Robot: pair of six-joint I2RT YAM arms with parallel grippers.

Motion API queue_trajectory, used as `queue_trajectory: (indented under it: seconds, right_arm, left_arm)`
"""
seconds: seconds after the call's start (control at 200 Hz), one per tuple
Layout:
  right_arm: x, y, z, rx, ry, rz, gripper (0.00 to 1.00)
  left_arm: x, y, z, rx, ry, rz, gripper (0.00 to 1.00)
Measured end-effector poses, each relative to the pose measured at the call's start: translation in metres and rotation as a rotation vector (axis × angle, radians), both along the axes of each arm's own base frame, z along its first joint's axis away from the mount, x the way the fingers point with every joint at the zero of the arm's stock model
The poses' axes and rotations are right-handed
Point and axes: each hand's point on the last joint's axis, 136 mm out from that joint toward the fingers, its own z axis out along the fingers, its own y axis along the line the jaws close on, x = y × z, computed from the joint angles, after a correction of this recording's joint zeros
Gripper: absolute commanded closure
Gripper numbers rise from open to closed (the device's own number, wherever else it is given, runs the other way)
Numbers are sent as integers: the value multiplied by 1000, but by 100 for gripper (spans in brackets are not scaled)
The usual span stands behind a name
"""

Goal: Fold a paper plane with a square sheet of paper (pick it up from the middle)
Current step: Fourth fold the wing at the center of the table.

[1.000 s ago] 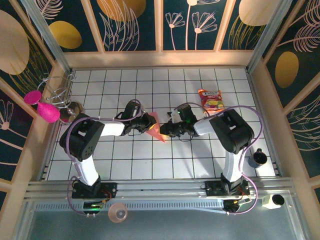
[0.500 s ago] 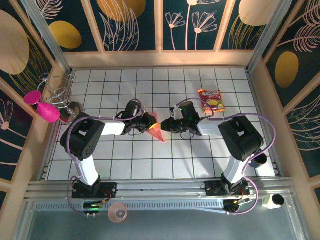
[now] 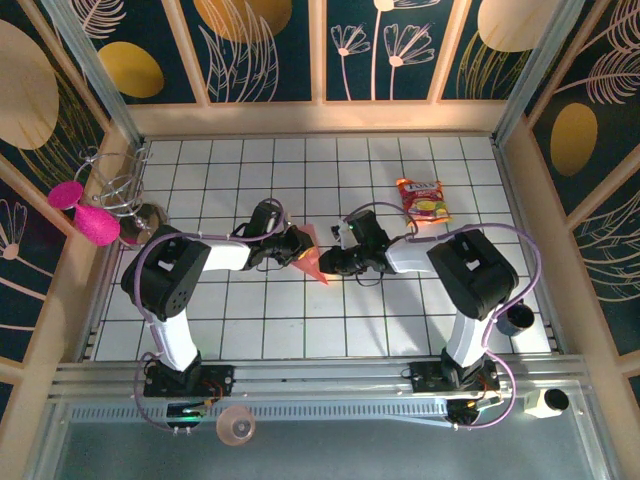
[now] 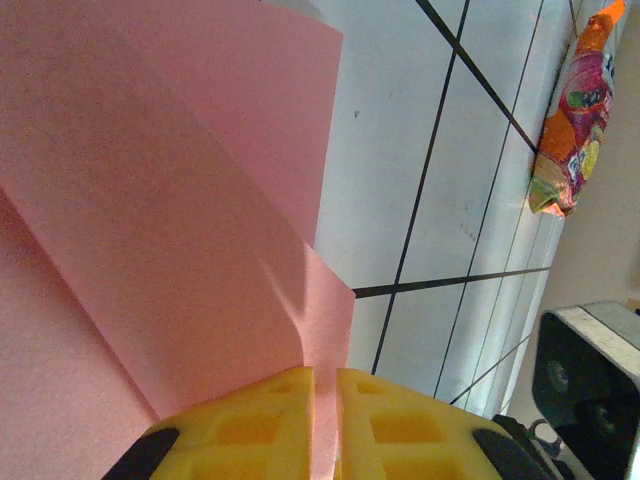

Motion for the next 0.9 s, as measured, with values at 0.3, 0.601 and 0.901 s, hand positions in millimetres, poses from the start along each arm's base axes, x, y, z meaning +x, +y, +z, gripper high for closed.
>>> queue_trajectory:
  seconds: [0.3, 0.601, 0.901]
  right_arm:
    - [-3, 0, -5, -6, 13, 10, 85]
    - [-4, 0, -9, -3, 23, 17, 89]
    - [-3, 0, -10, 11, 28, 13, 93]
  left_arm:
    - [0, 0, 0, 3, -4, -4, 86]
    - [0, 0, 0, 3, -4, -4, 86]
    - [5, -3, 6, 5, -25, -17, 86]
